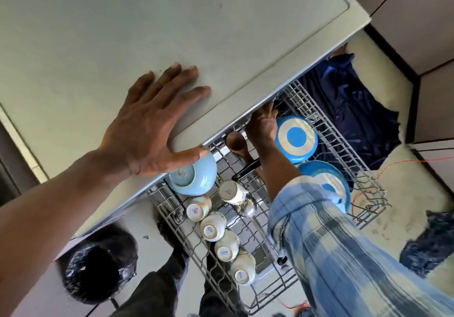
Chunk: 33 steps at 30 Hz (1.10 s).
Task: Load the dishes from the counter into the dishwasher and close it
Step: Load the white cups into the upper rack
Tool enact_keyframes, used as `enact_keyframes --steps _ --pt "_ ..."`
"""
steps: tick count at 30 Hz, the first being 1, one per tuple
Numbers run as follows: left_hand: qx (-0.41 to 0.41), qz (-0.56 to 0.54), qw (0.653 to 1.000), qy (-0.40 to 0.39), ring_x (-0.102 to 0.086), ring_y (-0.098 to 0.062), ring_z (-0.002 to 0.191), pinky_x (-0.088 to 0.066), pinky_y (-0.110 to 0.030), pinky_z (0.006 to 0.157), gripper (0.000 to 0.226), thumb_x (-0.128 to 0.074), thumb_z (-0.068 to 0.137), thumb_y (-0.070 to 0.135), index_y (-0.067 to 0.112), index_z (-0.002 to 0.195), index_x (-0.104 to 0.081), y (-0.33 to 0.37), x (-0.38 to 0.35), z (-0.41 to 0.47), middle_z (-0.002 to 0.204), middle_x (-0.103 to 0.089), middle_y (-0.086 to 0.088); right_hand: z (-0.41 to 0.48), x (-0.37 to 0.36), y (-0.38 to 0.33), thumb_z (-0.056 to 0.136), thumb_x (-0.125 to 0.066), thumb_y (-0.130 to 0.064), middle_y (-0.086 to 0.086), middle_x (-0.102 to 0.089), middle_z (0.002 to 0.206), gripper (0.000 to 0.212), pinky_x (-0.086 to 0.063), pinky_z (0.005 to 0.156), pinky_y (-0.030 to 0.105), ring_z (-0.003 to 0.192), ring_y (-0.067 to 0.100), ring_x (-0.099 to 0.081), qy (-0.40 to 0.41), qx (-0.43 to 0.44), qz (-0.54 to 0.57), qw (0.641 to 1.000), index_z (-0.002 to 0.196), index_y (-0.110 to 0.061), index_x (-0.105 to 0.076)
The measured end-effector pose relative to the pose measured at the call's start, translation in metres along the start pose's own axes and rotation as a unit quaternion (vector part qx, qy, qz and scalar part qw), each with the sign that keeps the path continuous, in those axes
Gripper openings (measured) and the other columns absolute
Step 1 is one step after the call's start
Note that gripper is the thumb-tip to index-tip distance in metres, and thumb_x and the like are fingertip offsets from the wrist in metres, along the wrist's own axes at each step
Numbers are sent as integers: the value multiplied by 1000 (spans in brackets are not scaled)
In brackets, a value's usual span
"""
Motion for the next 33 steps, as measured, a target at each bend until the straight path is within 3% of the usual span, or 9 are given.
enact_keyframes --steps 2,6,14,18,21,24,26,29,33 --pt "0 1 1000 -3 -7 -19 163 -15 -53 129 104 -50 78 86 34 164 -25 1 0 0 175 -13 4 -4 2 -1 96 -57 -36 26 -13 164 72 -36 117 46 148 46 -23 12 -11 18 1000 157 -13 -27" --pt "3 -3 1000 4 -7 -18 163 -15 -53 129 103 -50 78 86 34 164 -25 0 1 -1 175 -14 5 -22 9 -4 81 -78 -32 24 -38 149 69 -45 108 50 135 43 -39 101 6 106 989 142 -19 -49" --pt "3 -5 1000 11 -9 -18 162 -16 -52 129 102 -51 78 85 34 162 -27 1 1 -2 174 -16 5 -3 -6 2 93 -67 -16 23 -26 162 89 -39 112 41 138 41 -45 33 -21 183 982 160 -8 -8" --pt "1 -12 1000 14 -10 -18 162 -15 -52 129 102 -52 78 85 33 162 -28 0 2 -2 174 -17 4 -8 -8 1 90 -72 -15 21 -25 163 88 -42 107 36 136 38 -50 85 -30 207 974 159 -5 -17" --pt "0 -11 1000 18 -10 -18 162 -15 -51 129 102 -52 78 85 32 162 -30 0 2 -2 174 -18 4 -7 -11 -1 92 -66 -11 17 -11 169 88 -44 107 36 141 37 -45 57 -37 188 980 162 -14 -12" --pt "-3 -14 1000 16 -10 -17 162 -14 -50 129 102 -53 77 85 32 161 -31 0 2 -1 174 -18 4 -13 2 0 89 -68 -10 19 -15 166 91 -48 100 37 137 37 -48 33 -56 190 980 161 -18 -12" --pt "-8 -16 1000 21 -10 -17 162 -15 -50 129 102 -53 77 85 32 161 -31 0 2 -1 173 -19 4 -33 20 2 88 -64 -7 19 -30 157 83 -52 99 42 128 37 -53 94 -76 254 960 158 -15 -21" --pt "-16 -14 999 31 -11 -17 162 -15 -49 129 101 -54 76 84 31 160 -33 0 2 -2 173 -20 3 -88 39 14 90 -62 -6 12 -49 137 61 -52 98 41 103 23 -56 207 -147 404 879 145 -16 -40" --pt "-22 -26 998 49 -17 -22 161 -19 -51 128 94 -56 82 79 23 155 -42 5 10 -5 170 -28 -3 -178 57 15 91 -61 -3 5 -57 126 43 -60 83 42 88 20 -66 275 -176 435 839 131 -16 -54"
Point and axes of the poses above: each hand's wrist, its own z-axis towards the middle knuckle, its own x-axis out of the back of the hand, y = z × x, the point moved 5 cm from there along z, towards the middle knuckle
